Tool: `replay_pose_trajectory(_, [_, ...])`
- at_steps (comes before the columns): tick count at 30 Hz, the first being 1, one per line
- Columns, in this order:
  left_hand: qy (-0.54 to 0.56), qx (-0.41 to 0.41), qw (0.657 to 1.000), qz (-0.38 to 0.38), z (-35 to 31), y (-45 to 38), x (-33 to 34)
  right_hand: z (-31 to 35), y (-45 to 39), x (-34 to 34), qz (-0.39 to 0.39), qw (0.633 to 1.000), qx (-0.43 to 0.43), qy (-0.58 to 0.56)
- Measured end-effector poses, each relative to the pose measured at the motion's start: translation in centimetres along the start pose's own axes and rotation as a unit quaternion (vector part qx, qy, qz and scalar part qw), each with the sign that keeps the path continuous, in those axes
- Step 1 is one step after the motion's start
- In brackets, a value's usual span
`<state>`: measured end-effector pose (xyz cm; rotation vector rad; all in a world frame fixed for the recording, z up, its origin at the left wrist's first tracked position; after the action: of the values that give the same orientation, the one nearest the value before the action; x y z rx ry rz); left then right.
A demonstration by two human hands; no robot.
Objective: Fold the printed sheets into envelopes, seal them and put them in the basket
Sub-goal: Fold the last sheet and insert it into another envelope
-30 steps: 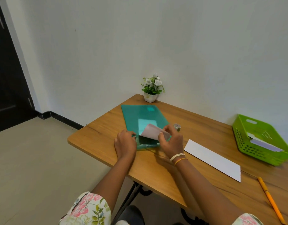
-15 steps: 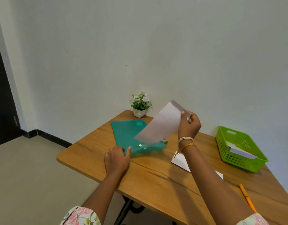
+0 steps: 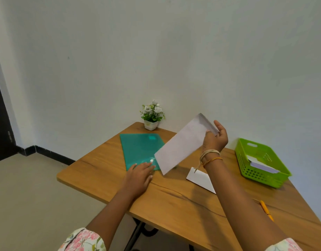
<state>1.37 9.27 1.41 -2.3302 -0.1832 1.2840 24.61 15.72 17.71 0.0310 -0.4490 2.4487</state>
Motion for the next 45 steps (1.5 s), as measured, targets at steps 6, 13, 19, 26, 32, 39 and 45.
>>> replay_pose_trajectory(6, [-0.074,-0.09,0.993,-0.022,0.7,0.2,0.1,0.9,1.0,0.9,0.021,0.998,-0.057,0.013])
replay_pose_trajectory(13, [-0.139,-0.26,0.955,-0.014,0.9,0.6,-0.6,-2.7,4.4,1.7,0.176,0.954,-0.199,0.139])
replay_pose_trajectory(19, [-0.12,-0.305,0.944,-0.022,0.9,0.8,-0.8,-8.9,8.7,-0.3,0.344,0.863,-0.201,0.31])
replay_pose_trajectory(26, [-0.114,-0.178,0.977,-0.031,0.2,0.3,-0.5,-12.8,9.1,-2.2,0.364,0.792,-0.219,0.439])
replay_pose_trajectory(32, [0.302,-0.149,0.931,-0.142,-3.3,-0.5,0.9,-11.9,9.4,-2.4,0.26,0.823,-0.279,0.421])
replay_pose_trajectory(39, [0.846,-0.391,0.363,-0.024,-7.4,-3.7,4.7,-11.6,9.8,-3.1,0.295,0.824,-0.317,0.366])
replay_pose_trajectory(45, [0.862,-0.384,0.326,-0.059,-6.9,-3.4,4.8,-11.2,10.4,-3.6,0.278,0.778,-0.411,0.385])
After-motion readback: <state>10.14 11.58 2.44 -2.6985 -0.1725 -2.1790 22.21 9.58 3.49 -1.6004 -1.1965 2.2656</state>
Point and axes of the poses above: each hand's wrist, its own y-axis away from the middle knuckle, its own x-axis out of the palm, z = x × y, the point moved 3 cm from there along -y, towards the middle knuckle, and after that the axes turned 15 degrees about y, right-handed, at the moved point
